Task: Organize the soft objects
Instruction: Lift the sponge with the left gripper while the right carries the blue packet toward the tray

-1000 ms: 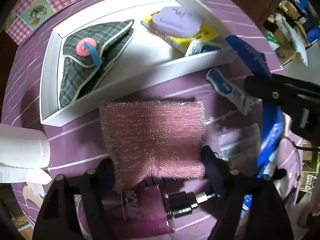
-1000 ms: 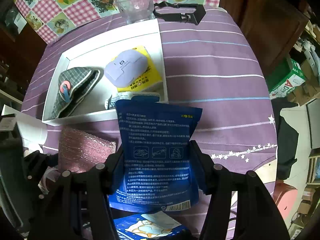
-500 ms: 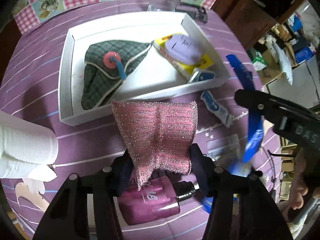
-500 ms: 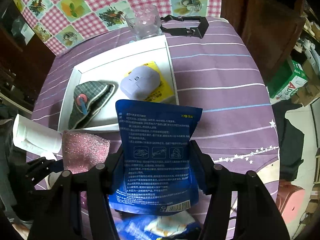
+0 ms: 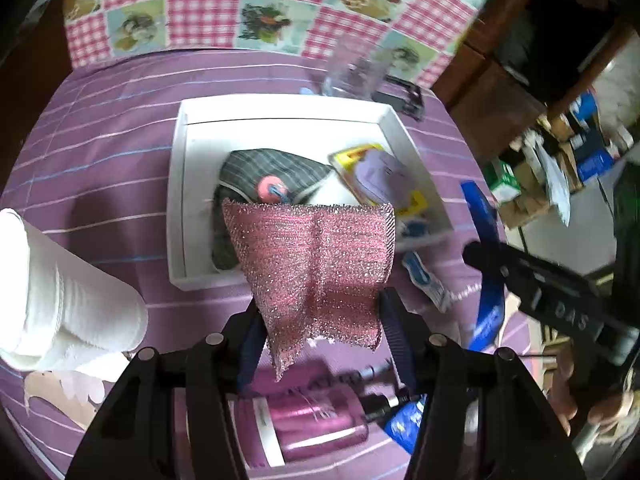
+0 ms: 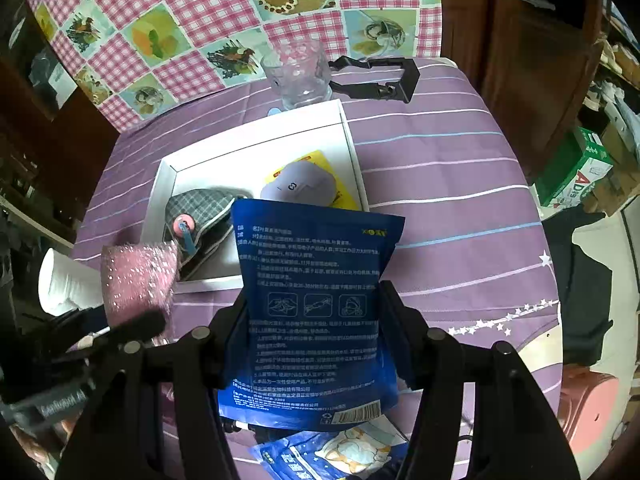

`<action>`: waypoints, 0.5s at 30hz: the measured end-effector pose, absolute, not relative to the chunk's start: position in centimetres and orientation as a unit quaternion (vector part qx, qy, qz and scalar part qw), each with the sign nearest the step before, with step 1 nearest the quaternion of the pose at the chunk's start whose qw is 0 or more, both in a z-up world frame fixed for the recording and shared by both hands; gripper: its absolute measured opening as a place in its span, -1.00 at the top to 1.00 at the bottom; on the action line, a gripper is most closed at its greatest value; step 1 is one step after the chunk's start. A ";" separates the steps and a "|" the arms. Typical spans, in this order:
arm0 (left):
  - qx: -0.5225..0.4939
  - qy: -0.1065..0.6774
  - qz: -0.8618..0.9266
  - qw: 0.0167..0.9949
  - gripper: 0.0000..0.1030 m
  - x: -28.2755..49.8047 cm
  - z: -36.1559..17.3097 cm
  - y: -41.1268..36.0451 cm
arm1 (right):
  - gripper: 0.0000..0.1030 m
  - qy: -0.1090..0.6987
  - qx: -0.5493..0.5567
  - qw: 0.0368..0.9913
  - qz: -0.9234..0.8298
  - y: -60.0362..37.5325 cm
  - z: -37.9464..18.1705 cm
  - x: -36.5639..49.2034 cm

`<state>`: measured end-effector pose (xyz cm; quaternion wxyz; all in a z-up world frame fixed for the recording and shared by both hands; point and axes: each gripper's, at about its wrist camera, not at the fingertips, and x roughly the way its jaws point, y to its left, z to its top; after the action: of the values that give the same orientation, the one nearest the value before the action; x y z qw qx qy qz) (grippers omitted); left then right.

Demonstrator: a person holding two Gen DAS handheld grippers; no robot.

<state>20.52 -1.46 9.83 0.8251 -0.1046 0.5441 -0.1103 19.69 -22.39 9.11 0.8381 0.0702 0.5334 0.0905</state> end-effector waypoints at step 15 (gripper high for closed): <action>-0.203 0.472 -0.085 0.854 -0.06 23.4 8.9 1.6 | -0.17 0.523 0.048 0.849 0.058 -19.0 8.3 21.9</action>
<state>23.40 1.55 8.92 0.8540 -0.2027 0.4717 -0.0845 21.91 -18.97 8.31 0.8493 0.0479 0.5225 0.0578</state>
